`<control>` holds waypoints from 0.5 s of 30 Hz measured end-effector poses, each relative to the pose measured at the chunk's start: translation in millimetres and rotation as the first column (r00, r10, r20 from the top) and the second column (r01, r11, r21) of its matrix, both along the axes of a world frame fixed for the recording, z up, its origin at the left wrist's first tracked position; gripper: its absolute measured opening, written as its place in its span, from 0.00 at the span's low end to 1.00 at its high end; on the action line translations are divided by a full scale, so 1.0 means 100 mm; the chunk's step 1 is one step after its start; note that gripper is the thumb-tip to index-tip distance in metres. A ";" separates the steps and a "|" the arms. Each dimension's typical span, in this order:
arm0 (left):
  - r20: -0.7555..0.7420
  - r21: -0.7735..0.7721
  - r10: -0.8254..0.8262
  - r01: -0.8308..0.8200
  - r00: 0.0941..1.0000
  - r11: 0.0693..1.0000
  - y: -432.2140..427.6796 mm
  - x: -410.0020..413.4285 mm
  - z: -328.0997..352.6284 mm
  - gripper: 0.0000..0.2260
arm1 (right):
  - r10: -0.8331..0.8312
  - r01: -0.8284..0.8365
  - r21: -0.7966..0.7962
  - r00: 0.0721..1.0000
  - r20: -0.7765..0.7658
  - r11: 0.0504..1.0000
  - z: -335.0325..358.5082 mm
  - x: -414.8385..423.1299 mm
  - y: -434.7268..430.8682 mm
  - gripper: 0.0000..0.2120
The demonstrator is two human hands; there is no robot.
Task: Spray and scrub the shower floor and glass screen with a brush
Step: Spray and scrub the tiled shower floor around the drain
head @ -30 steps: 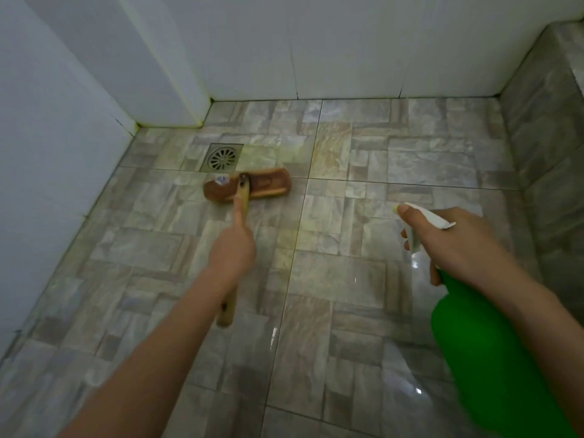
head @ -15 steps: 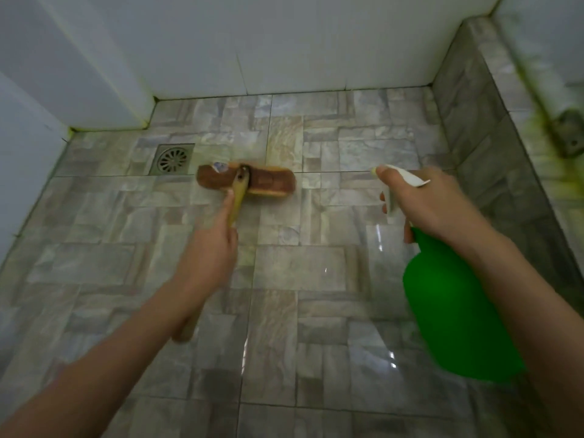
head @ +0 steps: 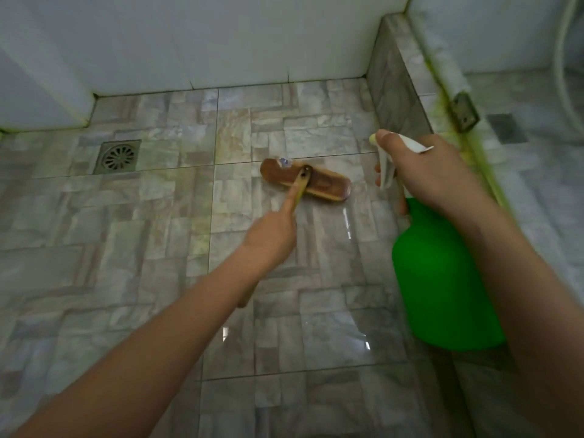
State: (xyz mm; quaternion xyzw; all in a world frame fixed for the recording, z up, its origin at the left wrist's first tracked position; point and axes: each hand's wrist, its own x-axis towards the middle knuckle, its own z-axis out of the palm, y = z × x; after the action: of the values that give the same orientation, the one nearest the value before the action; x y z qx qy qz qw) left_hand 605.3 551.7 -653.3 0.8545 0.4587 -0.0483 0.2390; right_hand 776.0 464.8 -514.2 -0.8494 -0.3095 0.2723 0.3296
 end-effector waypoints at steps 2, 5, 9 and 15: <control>0.007 -0.012 -0.006 0.006 1.000 1.000 -0.43 -0.21 -0.01 0.33 | 0.025 -0.025 -0.002 1.000 0.000 1.000 0.02 -0.02 -0.06 0.21; -0.097 -0.072 -0.069 0.062 0.993 0.995 -1.12 -0.57 0.04 0.34 | 0.026 -0.026 -0.027 0.999 -0.021 0.999 -0.04 0.00 -0.14 0.22; -0.101 -0.009 -0.086 0.086 0.991 0.996 -0.82 -0.31 0.06 0.33 | 0.012 -0.014 -0.042 0.999 -0.046 0.999 -0.12 0.01 -0.18 0.28; -0.043 0.015 0.001 0.000 0.999 1.000 0.46 1.00 -0.04 0.35 | -0.031 0.029 -0.027 0.996 -0.081 0.999 -0.08 0.10 -0.17 0.30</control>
State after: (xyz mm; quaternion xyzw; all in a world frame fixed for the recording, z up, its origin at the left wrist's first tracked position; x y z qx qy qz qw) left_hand 705.2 597.8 -657.2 0.8550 0.4643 -0.0632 0.2223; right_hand 785.7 447.5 -521.9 -0.8463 -0.2794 0.3057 0.3350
